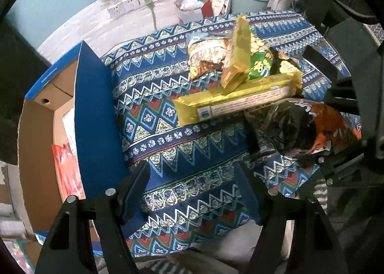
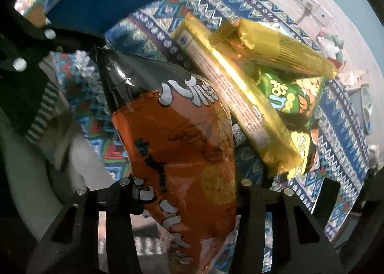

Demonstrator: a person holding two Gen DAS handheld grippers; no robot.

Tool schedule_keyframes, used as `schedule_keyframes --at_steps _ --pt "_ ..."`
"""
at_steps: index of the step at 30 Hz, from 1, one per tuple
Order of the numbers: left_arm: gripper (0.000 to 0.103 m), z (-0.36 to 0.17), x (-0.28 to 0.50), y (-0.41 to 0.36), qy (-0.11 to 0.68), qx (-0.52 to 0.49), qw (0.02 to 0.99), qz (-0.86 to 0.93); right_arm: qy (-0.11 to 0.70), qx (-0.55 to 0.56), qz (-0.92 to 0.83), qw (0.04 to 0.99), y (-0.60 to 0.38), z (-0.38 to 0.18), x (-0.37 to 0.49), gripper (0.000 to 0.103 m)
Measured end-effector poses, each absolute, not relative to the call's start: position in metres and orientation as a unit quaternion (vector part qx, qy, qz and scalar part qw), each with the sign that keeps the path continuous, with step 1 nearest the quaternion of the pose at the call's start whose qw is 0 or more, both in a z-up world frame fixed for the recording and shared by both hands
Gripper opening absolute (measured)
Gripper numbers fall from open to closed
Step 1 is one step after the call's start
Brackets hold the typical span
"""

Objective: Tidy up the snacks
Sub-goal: 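Lift the orange chip bag with the right tool while the left tool grasps the yellow bar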

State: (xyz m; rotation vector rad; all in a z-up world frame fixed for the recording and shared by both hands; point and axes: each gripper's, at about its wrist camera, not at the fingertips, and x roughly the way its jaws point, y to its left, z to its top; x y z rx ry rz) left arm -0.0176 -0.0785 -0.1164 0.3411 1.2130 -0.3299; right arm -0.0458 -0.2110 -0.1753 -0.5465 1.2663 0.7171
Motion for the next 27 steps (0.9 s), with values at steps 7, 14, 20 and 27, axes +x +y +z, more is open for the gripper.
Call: schedule_keyframes --at_steps 7,14,20,27 --pt "0.073 -0.111 -0.012 -0.081 0.558 0.147 0.802 -0.154 0.558 -0.203 0.318 0.739 -0.224 -0.151 -0.05 0.046" --pt "0.073 -0.102 -0.005 -0.084 0.544 0.129 0.814 -0.159 0.548 -0.161 0.275 0.773 -0.243 -0.129 -0.04 0.046" --pt "0.073 -0.092 0.009 -0.097 0.532 0.129 0.821 -0.163 0.541 -0.111 0.231 0.801 -0.268 -0.113 -0.02 0.046" --pt "0.077 -0.082 0.032 -0.12 0.531 0.119 0.82 -0.178 0.538 -0.036 0.167 0.825 -0.305 -0.101 0.011 0.046"
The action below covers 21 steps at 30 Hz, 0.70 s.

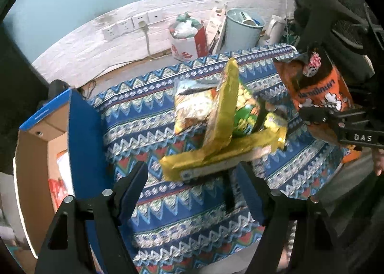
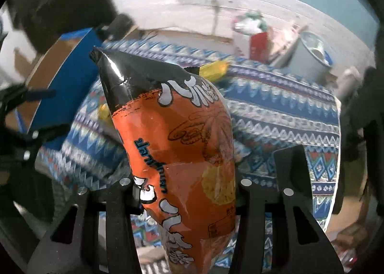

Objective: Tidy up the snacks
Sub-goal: 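Lift the orange chip bag with the right tool while the left tool grasps the yellow bar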

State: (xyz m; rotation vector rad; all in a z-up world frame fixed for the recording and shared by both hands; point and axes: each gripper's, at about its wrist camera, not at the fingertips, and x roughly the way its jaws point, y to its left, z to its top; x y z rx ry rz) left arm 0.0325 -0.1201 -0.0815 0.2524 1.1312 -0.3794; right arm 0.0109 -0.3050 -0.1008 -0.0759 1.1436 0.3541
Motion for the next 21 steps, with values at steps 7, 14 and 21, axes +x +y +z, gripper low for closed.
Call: schedule_keyframes --at_steps 7,14,21 --pt "0.077 -0.083 0.062 -0.154 0.539 0.131 0.809 -0.193 0.533 0.013 0.131 0.836 -0.333 -0.103 0.04 0.046" --pt "0.077 -0.103 0.098 -0.192 0.561 0.129 0.791 -0.206 0.537 0.036 0.107 0.836 -0.349 -0.118 0.056 0.046" --pt "0.077 -0.129 0.114 -0.222 0.572 0.153 0.776 -0.219 0.541 0.056 0.096 0.834 -0.361 -0.127 0.069 0.046"
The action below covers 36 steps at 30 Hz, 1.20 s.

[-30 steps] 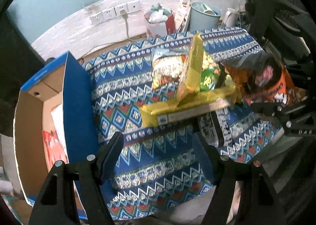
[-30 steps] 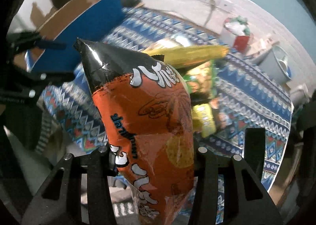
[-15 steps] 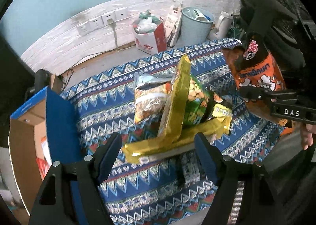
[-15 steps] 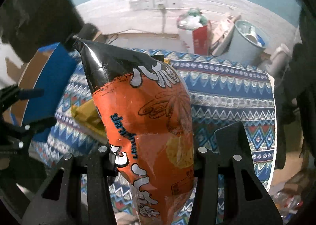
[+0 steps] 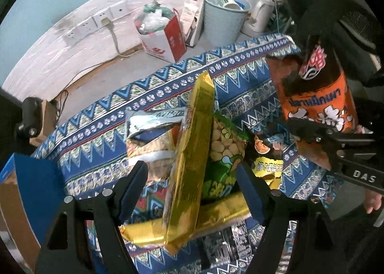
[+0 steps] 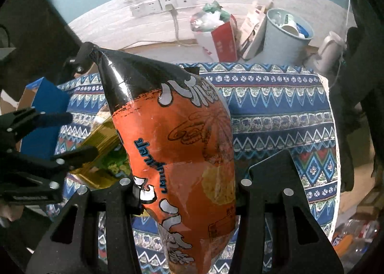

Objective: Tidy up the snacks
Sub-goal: 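Lift the orange chip bag with the right tool while the left tool grasps the yellow bar, then carry the yellow bar and orange chip bag toward the box with both tools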

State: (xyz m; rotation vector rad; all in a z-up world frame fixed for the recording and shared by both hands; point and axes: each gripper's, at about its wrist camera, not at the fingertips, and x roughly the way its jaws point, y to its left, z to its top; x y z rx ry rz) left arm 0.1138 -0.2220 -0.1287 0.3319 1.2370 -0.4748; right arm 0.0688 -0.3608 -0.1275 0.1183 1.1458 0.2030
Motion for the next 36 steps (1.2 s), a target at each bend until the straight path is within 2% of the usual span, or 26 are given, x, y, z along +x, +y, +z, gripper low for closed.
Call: schedule_keyframes --at_steps 7,9,14,17,18,21,36 --pt "0.076 -0.15 0.128 -0.233 0.58 0.168 0.766 -0.218 0.546 0.07 0.096 0.829 -0.37 -0.136 0.078 0.046" --pt "0.062 -0.156 0.131 -0.232 0.584 0.169 0.764 -0.216 0.547 0.072 0.098 0.828 -0.372 -0.138 0.081 0.046" --pt "0.051 -0.171 0.137 -0.229 0.594 0.166 0.759 -0.21 0.55 0.077 0.104 0.825 -0.371 -0.142 0.087 0.046" --pt "0.032 -0.17 0.137 -0.229 0.59 0.156 0.762 -0.218 0.55 0.078 0.108 0.825 -0.369 -0.141 0.09 0.046" --pt "0.03 -0.169 0.136 -0.229 0.589 0.156 0.763 -0.218 0.549 0.078 0.109 0.825 -0.369 -0.14 0.09 0.046" --pt "0.028 -0.165 0.132 -0.23 0.576 0.157 0.773 -0.215 0.548 0.074 0.11 0.826 -0.366 -0.139 0.091 0.046" --pt "0.028 -0.106 0.109 -0.195 0.519 0.127 0.822 -0.198 0.524 0.07 0.116 0.841 -0.356 -0.116 0.088 0.046"
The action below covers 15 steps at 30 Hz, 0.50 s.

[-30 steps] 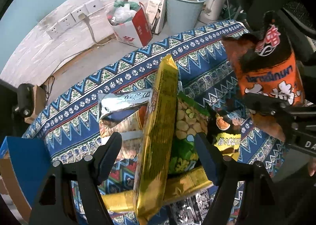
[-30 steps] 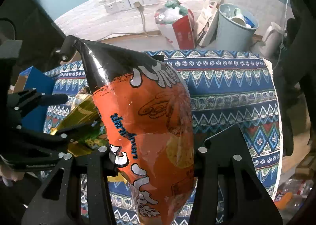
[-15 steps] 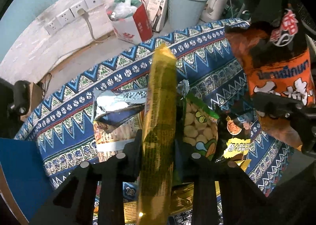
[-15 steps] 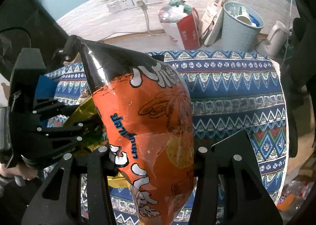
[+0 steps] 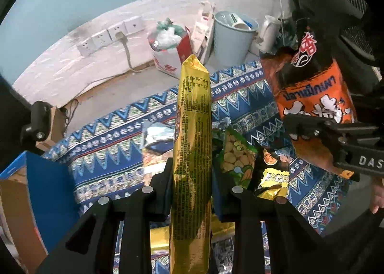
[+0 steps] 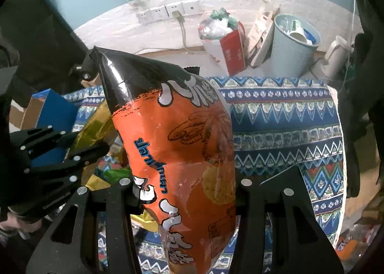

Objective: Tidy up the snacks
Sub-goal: 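Carry the yellow bar and orange chip bag toward the box with both tools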

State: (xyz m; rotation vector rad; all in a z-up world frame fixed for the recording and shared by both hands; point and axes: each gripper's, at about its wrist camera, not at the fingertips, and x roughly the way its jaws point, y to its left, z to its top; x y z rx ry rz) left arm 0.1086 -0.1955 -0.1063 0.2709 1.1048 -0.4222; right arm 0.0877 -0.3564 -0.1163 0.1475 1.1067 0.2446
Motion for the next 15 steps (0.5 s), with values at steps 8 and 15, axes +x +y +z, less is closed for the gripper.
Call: schedule_keyframes --at_steps 8,15 --pt "0.028 -0.075 0.095 -0.161 0.502 0.105 0.839 -0.183 0.501 0.065 0.128 0.853 -0.337 -0.09 0.084 0.046" --pt "0.028 -0.053 0.083 -0.123 0.49 0.08 0.852 -0.167 0.484 0.056 0.147 0.861 -0.311 -0.069 0.079 0.046"
